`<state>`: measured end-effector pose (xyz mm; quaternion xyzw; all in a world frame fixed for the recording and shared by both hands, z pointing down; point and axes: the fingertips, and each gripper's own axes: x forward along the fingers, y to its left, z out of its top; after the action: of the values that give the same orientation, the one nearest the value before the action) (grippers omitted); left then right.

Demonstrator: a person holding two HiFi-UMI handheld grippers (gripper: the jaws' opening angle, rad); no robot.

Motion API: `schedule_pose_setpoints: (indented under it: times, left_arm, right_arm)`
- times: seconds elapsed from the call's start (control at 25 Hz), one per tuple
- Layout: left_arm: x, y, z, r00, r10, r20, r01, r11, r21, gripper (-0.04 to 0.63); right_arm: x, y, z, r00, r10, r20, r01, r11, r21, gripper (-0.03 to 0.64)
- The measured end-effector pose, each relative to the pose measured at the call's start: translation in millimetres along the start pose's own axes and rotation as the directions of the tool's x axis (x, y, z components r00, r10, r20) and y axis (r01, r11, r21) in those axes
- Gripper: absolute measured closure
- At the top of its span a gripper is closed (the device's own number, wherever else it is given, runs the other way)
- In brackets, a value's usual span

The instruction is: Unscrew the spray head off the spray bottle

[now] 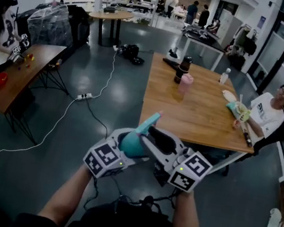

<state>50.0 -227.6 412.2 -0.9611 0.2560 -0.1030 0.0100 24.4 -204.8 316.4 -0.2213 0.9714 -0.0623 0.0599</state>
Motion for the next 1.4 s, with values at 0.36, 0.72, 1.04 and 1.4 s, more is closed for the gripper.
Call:
schedule_pose_setpoints:
  times: [0.36, 0.72, 1.04, 1.4]
  left_arm:
    - [0, 16, 4, 0.991, 0.131, 0.001, -0.130, 0.991, 0.020, 0.160]
    - [3, 16, 5, 0.991, 0.136, -0.013, -0.135, 0.989, 0.064, 0.160]
    - [-1, -1, 7, 1.000, 0.008, -0.001, -0.008, 0.998, 0.062, 0.161]
    - [-5, -22, 10, 0.985, -0.170, 0.003, 0.169, 0.984, 0.047, 0.164]
  right_arm:
    - [12, -9, -2, 0.998, -0.070, 0.001, 0.070, 0.997, 0.029, 0.454]
    - [13, -9, 3, 0.998, -0.063, 0.004, 0.064, 0.998, -0.013, 0.476]
    - [8, 1, 3, 1.000, 0.020, -0.022, -0.021, 0.998, -0.055, 0.482]
    - [0, 9, 5, 0.989, 0.144, -0.029, -0.145, 0.988, -0.045, 0.482]
